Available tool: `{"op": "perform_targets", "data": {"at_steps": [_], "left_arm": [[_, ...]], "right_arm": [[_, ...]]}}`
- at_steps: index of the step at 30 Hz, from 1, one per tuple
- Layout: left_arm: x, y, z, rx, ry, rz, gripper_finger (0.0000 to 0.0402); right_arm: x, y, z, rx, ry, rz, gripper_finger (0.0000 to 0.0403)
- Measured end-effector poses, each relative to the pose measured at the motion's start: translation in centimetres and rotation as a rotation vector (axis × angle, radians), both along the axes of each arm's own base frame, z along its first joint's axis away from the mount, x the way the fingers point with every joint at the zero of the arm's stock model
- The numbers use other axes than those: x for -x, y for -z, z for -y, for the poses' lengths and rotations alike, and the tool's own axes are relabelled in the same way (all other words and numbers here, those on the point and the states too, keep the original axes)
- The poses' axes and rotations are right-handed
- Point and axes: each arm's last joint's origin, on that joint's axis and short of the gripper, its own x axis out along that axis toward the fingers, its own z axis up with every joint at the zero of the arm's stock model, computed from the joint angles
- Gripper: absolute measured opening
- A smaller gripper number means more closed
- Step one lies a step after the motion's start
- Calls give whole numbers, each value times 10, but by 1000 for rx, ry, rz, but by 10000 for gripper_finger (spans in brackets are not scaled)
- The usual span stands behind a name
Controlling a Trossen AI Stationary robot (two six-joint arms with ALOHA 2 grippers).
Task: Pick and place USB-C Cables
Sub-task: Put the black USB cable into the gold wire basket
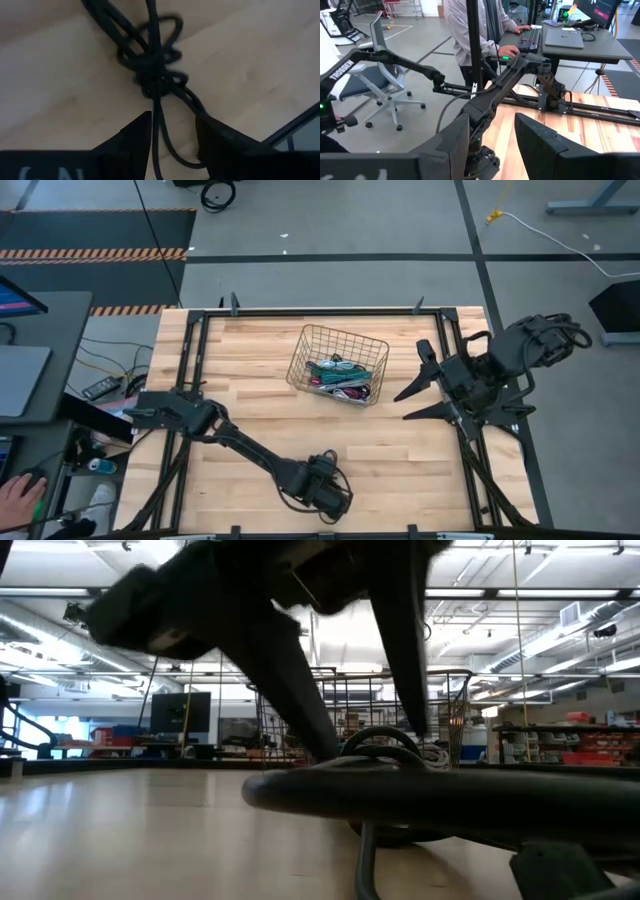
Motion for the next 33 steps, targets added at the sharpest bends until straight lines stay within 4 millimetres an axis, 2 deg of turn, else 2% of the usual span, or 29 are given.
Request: {"op": "perform_targets", "data": {"at_steps": [5,9,11,13,15,16,19,21,25,28,33], "left_arm": [[-8,17,1,35,15,-4,160],[-12,18,-4,37,26,-4,148],[-13,17,-6,27,44,-3,121],[-14,15,-10,10,75,0,77],[-15,8,-14,-4,108,13,27],[-15,3,-16,-7,124,29,17],[-13,-19,-19,-19,162,52,17],[-9,-42,-22,-41,197,73,16],[7,-111,-25,-156,301,125,14],[27,-157,-35,-344,423,98,14],[50,-186,-79,-571,702,50,14]], "right_arm": [[2,-1,1,5,-3,8,165],[4,-2,2,10,-5,15,165],[4,-2,3,11,-6,16,165],[4,-2,3,11,-5,16,165],[5,-2,3,11,-5,16,165],[5,-2,3,11,-5,17,165],[6,-3,4,10,-5,18,165],[8,-4,5,9,-4,22,165],[13,-5,9,15,10,27,165],[18,-6,13,34,36,31,165],[25,-9,18,31,55,46,165]]}}
